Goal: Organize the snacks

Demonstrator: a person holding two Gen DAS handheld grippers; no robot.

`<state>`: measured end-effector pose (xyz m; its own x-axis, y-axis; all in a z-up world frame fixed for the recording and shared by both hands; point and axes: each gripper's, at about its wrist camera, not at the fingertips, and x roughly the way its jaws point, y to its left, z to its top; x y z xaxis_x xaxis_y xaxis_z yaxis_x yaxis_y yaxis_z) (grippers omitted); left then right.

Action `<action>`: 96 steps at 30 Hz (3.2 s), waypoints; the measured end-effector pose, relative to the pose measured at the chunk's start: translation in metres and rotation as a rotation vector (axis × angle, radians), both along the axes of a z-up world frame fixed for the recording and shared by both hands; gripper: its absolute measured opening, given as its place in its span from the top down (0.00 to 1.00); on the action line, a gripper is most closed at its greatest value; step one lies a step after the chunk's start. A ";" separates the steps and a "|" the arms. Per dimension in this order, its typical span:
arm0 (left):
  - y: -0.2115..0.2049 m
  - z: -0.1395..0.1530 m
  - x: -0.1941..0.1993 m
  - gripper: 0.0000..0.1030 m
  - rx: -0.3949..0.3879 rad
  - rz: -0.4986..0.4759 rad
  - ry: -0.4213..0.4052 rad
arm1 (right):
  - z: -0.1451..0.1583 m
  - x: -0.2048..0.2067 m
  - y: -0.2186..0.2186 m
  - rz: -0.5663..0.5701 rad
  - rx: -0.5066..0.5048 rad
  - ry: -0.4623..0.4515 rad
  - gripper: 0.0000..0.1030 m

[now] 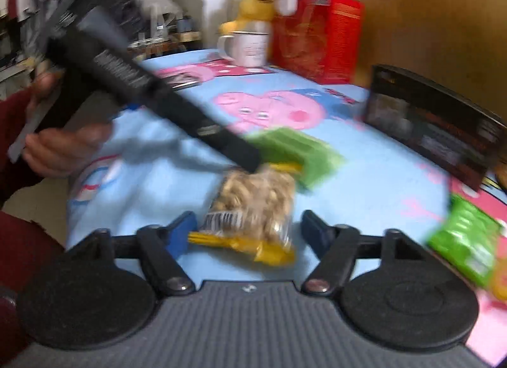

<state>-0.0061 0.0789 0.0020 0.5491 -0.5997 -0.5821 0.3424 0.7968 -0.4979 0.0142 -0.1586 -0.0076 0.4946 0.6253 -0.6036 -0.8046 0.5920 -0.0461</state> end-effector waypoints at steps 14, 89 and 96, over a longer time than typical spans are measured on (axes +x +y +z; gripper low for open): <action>-0.044 -0.002 0.029 0.42 -0.003 -0.054 0.066 | 0.001 0.006 -0.028 -0.154 -0.011 -0.063 0.31; -0.082 -0.007 0.045 0.14 0.534 0.288 -0.166 | 0.001 0.014 -0.042 -0.504 0.311 0.098 0.26; -0.082 -0.008 0.045 0.10 0.541 0.301 -0.160 | 0.002 0.008 -0.045 -0.533 0.329 0.087 0.21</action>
<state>0.0394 -0.0027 -0.0058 0.7527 -0.0496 -0.6564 0.1009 0.9941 0.0405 0.0227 -0.2034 -0.0055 0.7472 0.4661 -0.4737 -0.3879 0.8847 0.2587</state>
